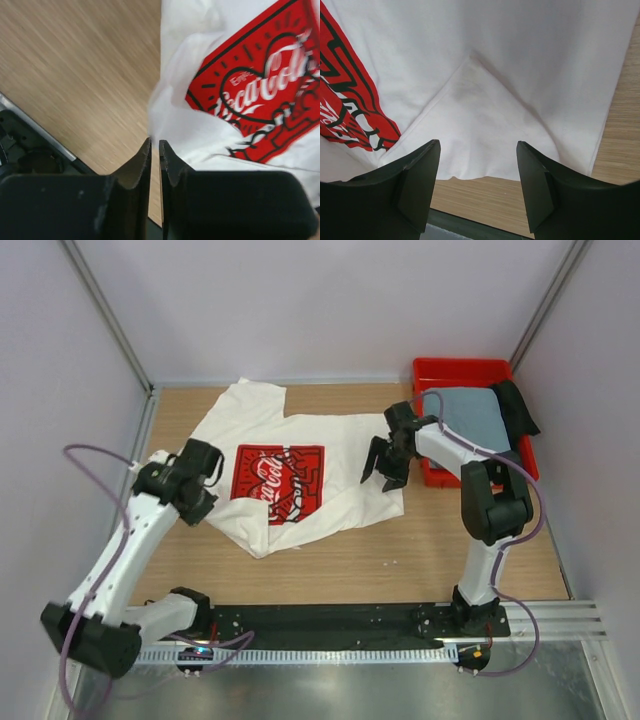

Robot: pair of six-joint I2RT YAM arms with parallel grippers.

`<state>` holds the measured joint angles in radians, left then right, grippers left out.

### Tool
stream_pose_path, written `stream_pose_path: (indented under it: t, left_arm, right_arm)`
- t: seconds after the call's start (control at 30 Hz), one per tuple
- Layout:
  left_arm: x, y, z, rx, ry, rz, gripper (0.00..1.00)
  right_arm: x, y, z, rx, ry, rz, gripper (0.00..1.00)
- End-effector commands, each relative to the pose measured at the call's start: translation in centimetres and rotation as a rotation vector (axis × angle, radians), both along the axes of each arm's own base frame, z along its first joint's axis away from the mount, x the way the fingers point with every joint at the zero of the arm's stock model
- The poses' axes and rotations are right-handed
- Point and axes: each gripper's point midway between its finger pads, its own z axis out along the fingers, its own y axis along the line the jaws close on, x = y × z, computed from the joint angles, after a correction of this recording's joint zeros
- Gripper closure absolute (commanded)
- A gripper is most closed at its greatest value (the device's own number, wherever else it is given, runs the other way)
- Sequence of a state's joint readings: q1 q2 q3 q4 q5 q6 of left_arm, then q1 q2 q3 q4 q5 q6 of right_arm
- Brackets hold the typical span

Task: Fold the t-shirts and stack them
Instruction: Flatten the tshirt out

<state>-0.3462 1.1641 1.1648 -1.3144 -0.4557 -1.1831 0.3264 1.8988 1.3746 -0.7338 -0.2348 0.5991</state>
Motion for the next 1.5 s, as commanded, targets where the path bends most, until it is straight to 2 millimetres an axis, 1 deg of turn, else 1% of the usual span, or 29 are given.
stream_pose_path:
  t: [0.0,0.03,0.13,0.2,0.23,0.3,0.33,0.37,0.4,0.43,0.47,0.5,0.53,0.57,0.63,0.67,0.7,0.77,0.8,0.83,0.87,0.93,1.0,1.03,1.07,1.1,1.13,1.37,1.47]
  left_arm:
    - [-7.3,5.3,3.3,0.085,-0.064,0.227,0.88]
    - [-7.9,5.6,3.9,0.071,-0.098,0.250,0.78]
    - [-9.4,5.6,5.4,-0.005,-0.206,0.219,0.95]
    - [-10.2,5.8,6.2,-0.051,-0.285,0.238,0.99]
    - [-10.8,6.2,6.9,-0.076,-0.359,0.259,1.00]
    - [-10.7,7.0,7.8,-0.070,-0.442,0.288,1.00]
    - [-10.1,6.8,7.9,-0.061,-0.450,0.257,0.94]
    - [-9.4,6.1,7.8,-0.043,-0.418,0.152,0.88]
    - [-7.6,5.1,8.3,-0.060,-0.441,0.112,0.82]
    - [-6.4,4.3,8.1,-0.060,-0.411,0.065,0.63]
    - [-4.7,2.5,6.7,-0.055,-0.298,-0.044,0.55]
    - [-2.6,1.2,6.3,-0.071,-0.277,-0.088,0.49]
    - [-1.4,0.0,5.6,-0.085,-0.227,-0.141,0.43]
    - [0.6,-1.3,3.9,-0.085,-0.129,-0.193,0.41]
    - [2.0,-2.2,2.4,-0.087,-0.054,-0.224,0.43]
    - [2.9,-2.6,0.5,-0.092,0.014,-0.236,0.44]
    - [4.4,-3.7,0.0,-0.147,-0.009,-0.269,0.49]
    - [5.8,-4.4,-0.7,-0.172,-0.018,-0.281,0.52]
    - [7.6,-5.1,-0.8,-0.185,-0.055,-0.296,0.53]
    - [8.3,-5.4,-0.8,-0.198,-0.063,-0.306,0.55]
    - [9.0,-5.5,-0.7,-0.206,-0.071,-0.302,0.55]
    - [10.5,-6.3,-0.6,-0.226,-0.073,-0.325,0.57]
    - [10.9,-6.8,-0.6,-0.238,-0.059,-0.337,0.59]
    - [11.1,-7.0,-0.5,-0.248,-0.057,-0.340,0.60]
    - [11.2,-7.3,-0.5,-0.266,-0.066,-0.337,0.60]
    - [11.0,-7.3,-0.7,-0.273,-0.068,-0.334,0.60]
    - [10.3,-7.2,-0.9,-0.282,-0.076,-0.325,0.60]
    - [8.0,-6.3,-1.3,-0.268,-0.096,-0.332,0.60]
    - [7.6,-6.1,-1.1,-0.253,-0.092,-0.353,0.60]
  right_arm:
    - [0.3,1.1,0.9,0.017,-0.029,0.025,0.32]
    - [0.1,1.1,0.8,0.022,-0.023,0.024,0.32]
    - [0.2,1.4,1.1,0.030,-0.030,0.027,0.32]
    - [0.5,1.5,1.3,0.029,-0.039,0.031,0.32]
    - [0.6,1.5,1.3,0.029,-0.043,0.035,0.31]
    - [0.7,1.6,1.0,0.029,-0.045,0.043,0.31]
    - [0.7,1.5,0.9,0.024,-0.044,0.049,0.31]
    - [0.8,1.4,0.5,0.012,-0.042,0.055,0.31]
    - [1.1,1.4,0.4,0.000,-0.051,0.059,0.31]
    - [1.2,1.4,0.3,-0.015,-0.056,0.068,0.31]
    - [1.5,1.1,-0.1,-0.042,-0.056,0.061,0.30]
    - [2.0,1.2,0.3,-0.044,-0.067,0.057,0.29]
    - [2.2,1.5,0.2,-0.047,-0.070,0.056,0.28]
    - [2.4,1.7,0.2,-0.049,-0.070,0.047,0.28]
    - [3.0,2.0,0.2,-0.070,-0.073,0.033,0.27]
    - [3.2,2.3,0.2,-0.072,-0.072,0.011,0.27]
    - [3.9,2.0,0.4,-0.098,-0.099,-0.014,0.28]
    - [4.3,1.4,0.4,-0.136,-0.109,-0.060,0.31]
    - [4.8,1.6,0.9,-0.138,-0.114,-0.099,0.34]
    - [4.8,0.8,0.4,-0.188,-0.102,-0.132,0.36]
    - [4.9,0.6,0.5,-0.202,-0.100,-0.160,0.40]
    - [5.1,0.2,0.7,-0.238,-0.092,-0.251,0.43]
    - [5.2,0.2,0.8,-0.259,-0.083,-0.340,0.46]
    - [4.6,-0.4,0.2,-0.296,-0.043,-0.372,0.48]
    - [4.6,-1.1,-0.1,-0.337,-0.035,-0.404,0.56]
    - [4.9,-1.0,0.1,-0.339,-0.031,-0.431,0.59]
    - [4.4,-1.3,-0.6,-0.373,0.009,-0.458,0.60]
    - [5.0,-1.0,-0.3,-0.374,0.017,-0.584,0.60]
    - [4.8,-0.7,-0.3,-0.372,0.026,-0.608,0.60]
